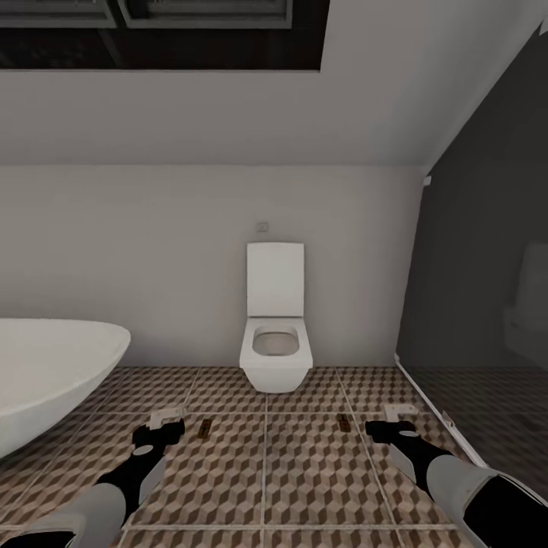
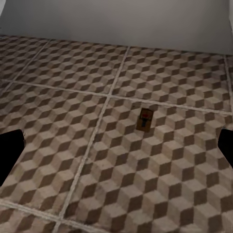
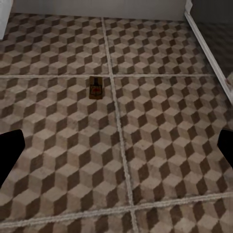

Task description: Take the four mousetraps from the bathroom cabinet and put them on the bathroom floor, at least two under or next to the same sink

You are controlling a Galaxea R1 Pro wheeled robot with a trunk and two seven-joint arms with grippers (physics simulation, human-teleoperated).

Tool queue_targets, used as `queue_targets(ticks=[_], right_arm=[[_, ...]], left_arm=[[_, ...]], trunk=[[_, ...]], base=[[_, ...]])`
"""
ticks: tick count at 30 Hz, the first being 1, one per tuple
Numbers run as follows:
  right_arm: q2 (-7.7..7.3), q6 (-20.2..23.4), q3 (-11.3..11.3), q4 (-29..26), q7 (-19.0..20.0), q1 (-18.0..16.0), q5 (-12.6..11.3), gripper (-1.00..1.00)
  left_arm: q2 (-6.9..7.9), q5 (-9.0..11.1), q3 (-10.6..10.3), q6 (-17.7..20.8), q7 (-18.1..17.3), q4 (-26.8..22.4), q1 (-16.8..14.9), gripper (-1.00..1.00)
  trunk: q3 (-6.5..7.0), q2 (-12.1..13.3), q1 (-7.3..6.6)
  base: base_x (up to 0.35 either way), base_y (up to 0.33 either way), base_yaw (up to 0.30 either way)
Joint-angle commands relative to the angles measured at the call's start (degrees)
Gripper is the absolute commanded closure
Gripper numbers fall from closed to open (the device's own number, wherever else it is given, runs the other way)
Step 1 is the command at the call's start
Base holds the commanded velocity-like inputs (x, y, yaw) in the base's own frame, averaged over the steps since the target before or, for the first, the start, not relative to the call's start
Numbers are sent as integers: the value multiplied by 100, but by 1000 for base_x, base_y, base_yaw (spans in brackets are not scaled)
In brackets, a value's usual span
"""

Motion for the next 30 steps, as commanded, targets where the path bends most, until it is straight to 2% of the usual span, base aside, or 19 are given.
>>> queue_targets(ticks=[1,10,19,25,30], right_arm=[[-2,-6,48,-4,-15,-1,-51,-100],[-29,29,42,28,-16,-1,-62,-100],[1,41,47,179,-16,7,-65,-100],[-7,41,47,204,-18,142,-63,-100],[-26,45,43,212,-45,353,-63,-100]], left_arm=[[15,36,12,-23,-5,60,-4,-100],[148,41,12,-22,-2,501,-4,-100],[164,53,17,-18,-6,834,-4,-100],[159,67,20,-31,-1,1019,2,-100],[167,230,21,-31,-9,1084,26,-100]], trunk=[[12,39,-24],[174,400,-222],[335,761,-419],[443,1001,-551],[533,1202,-661]], base=[[0,0,0],[0,0,0],[0,0,0],[0,0,0],[0,0,0]])
